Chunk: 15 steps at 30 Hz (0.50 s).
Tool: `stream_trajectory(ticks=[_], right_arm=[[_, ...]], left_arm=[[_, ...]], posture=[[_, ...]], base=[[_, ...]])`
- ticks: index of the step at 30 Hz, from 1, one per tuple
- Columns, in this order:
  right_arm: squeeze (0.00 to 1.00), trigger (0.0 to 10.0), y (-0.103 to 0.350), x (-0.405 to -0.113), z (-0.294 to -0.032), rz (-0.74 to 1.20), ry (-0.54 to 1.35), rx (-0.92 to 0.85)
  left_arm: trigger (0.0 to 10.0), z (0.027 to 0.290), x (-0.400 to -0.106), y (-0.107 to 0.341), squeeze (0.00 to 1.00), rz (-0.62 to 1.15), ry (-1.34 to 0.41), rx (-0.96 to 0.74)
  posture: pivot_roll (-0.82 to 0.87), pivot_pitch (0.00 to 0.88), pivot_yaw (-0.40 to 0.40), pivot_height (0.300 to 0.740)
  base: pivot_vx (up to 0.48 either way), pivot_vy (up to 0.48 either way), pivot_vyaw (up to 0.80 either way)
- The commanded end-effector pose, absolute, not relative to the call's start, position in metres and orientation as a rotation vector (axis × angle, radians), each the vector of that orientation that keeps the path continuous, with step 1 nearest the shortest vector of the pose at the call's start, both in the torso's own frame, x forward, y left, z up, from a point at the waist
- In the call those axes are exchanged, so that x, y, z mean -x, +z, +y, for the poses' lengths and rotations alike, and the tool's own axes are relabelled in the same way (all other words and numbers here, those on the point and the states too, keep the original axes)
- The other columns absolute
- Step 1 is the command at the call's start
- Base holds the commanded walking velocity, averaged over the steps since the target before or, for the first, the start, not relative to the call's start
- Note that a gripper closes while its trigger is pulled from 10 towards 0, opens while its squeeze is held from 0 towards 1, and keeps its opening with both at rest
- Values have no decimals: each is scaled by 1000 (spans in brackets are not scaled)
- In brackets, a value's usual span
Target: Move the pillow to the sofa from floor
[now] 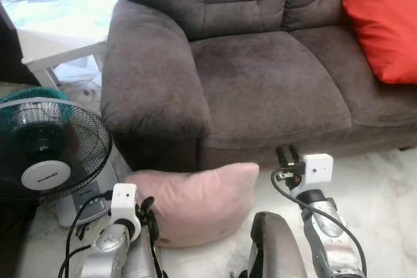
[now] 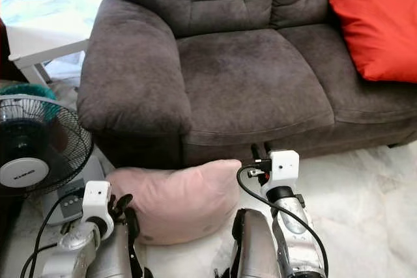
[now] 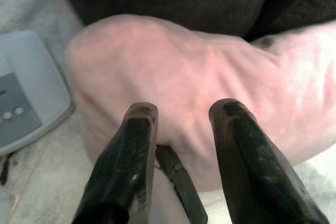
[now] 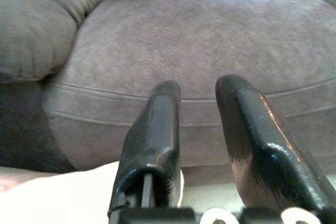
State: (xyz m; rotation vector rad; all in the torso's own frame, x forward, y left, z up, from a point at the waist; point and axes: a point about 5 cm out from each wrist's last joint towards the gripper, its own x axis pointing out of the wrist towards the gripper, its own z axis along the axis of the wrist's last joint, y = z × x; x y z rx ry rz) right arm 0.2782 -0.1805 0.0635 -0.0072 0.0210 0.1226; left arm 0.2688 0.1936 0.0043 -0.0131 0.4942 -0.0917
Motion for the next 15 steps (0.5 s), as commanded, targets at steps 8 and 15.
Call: stream_trajectory(ticks=[8,15], right_arm=[[0,10000,68,-278,-181,24,160,14],[0,10000,69,-278,-181,26,168,13]], left_arm=[[10000,211,-283,3,1000,552,-82,-21],[10000,215,-295,12,1000,534,-88,-26]], posture=[[86,131,-49,491],[87,144,-56,491]], base=[[0,0,0],[0,0,0]])
